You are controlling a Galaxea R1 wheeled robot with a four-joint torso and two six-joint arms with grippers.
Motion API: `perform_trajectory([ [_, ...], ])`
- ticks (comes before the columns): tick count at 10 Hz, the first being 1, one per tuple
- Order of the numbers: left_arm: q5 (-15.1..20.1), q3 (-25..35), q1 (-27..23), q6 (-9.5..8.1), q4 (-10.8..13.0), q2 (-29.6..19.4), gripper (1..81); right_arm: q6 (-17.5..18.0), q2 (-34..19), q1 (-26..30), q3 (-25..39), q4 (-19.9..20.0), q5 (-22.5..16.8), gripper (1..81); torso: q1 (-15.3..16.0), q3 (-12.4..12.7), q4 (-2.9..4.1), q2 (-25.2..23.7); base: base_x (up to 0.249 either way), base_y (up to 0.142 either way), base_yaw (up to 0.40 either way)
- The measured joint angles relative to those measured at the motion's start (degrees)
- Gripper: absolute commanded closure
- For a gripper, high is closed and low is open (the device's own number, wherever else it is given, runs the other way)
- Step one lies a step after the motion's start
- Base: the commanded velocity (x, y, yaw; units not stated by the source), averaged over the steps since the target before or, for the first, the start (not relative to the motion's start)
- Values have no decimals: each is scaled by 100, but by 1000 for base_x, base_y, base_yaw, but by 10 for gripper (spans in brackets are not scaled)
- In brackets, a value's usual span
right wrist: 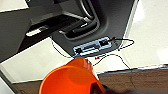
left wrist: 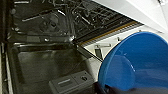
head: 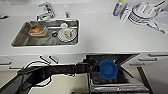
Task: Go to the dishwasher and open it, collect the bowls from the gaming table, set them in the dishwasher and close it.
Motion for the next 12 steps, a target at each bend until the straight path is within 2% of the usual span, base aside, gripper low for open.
perform_trajectory([
  [1, -149, -208, 2, -174, 211, 99, 811, 0, -6, 0, 0, 0, 2, 811, 0, 0, 0, 0, 0, 0, 0],
  [2, -271, -492, 5, -276, 310, 212, 811, 2, -13, 2, 4, 0, 5, 811, 0, 0, 0, 0, 0, 0, 0],
  [5, -621, -1312, -44, -430, 425, 752, 811, 2, -13, 2, 4, 2, 2, 811, 0, 0, 0, 0, 0, 0, 0],
  [6, -753, -1386, -56, -419, 467, 947, 10, 2, -9, 7, 6, 2, 5, 811, 0, 0, 0, 0, 0, 0, 0],
  [7, -916, -1389, -61, -538, 496, 1074, 10, 2, -2, 5, 4, 2, 2, 811, 0, 0, 0, 0, 0, 0, 0],
  [8, -946, -1389, -63, -518, 494, 1104, 10, 2, 6, 5, 6, 2, 2, 811, 0, 0, 0, 0, 0, 0, 0],
  [10, -916, -1370, -61, -386, 475, 1045, 10, 2, 2, 5, 6, 2, 6, 811, 0, 0, 0, 0, 0, 0, 0],
  [12, -920, -1001, -26, -279, 458, 717, 10, 2, -2, 2, 6, 0, 50, 811, 0, 0, 0, 0, 0, 0, 0],
])
